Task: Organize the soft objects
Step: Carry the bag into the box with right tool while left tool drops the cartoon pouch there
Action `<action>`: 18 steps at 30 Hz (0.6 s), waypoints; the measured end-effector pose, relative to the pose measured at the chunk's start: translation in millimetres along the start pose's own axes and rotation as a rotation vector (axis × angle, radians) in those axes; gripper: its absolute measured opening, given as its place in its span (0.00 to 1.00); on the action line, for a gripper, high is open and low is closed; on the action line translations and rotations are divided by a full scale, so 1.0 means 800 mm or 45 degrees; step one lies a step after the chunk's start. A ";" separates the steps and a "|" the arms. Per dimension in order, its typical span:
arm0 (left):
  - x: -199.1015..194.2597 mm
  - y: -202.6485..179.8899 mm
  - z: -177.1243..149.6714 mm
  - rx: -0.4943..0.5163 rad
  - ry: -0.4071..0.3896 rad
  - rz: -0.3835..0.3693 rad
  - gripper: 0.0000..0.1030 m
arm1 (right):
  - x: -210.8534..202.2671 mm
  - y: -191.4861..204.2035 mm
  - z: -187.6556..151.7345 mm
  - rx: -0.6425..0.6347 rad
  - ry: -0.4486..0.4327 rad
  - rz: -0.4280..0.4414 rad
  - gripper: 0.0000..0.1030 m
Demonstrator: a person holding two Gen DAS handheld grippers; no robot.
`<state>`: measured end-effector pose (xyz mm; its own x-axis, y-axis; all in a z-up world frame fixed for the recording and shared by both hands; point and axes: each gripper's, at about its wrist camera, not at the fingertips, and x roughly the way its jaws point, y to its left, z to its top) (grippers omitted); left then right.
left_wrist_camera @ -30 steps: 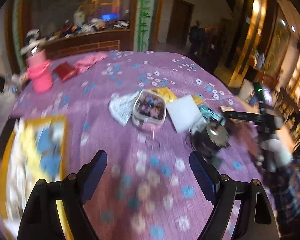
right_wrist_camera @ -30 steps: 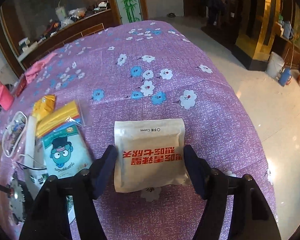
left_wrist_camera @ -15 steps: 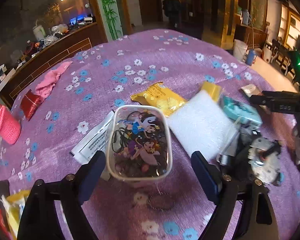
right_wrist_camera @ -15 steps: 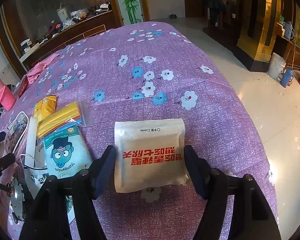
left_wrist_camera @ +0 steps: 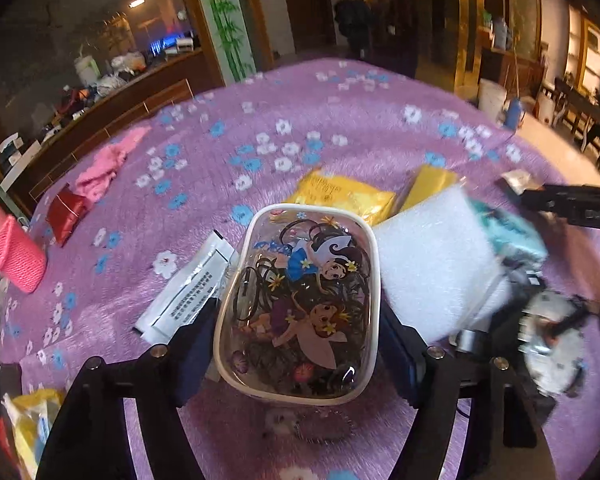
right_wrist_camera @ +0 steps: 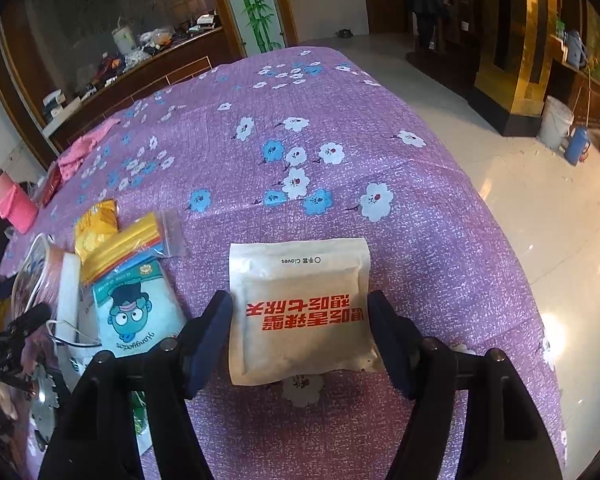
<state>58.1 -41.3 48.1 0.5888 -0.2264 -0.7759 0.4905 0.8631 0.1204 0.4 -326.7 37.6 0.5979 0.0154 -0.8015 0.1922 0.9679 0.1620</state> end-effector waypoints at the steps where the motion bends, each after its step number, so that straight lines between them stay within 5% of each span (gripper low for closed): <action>1: -0.008 0.000 -0.002 -0.010 -0.016 -0.005 0.76 | 0.000 -0.002 0.000 0.012 -0.002 0.011 0.66; 10: -0.099 0.005 -0.035 -0.133 -0.139 -0.054 0.76 | -0.009 -0.007 0.002 0.038 -0.054 0.047 0.66; 18: -0.202 0.070 -0.121 -0.383 -0.245 -0.031 0.76 | -0.032 0.000 0.001 0.019 -0.168 0.077 0.66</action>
<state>-71.5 86.9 120.2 0.7035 -0.3049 -0.6420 0.3117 0.9442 -0.1069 -14.6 -327.7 58.7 0.7057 0.0395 -0.7074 0.1636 0.9624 0.2170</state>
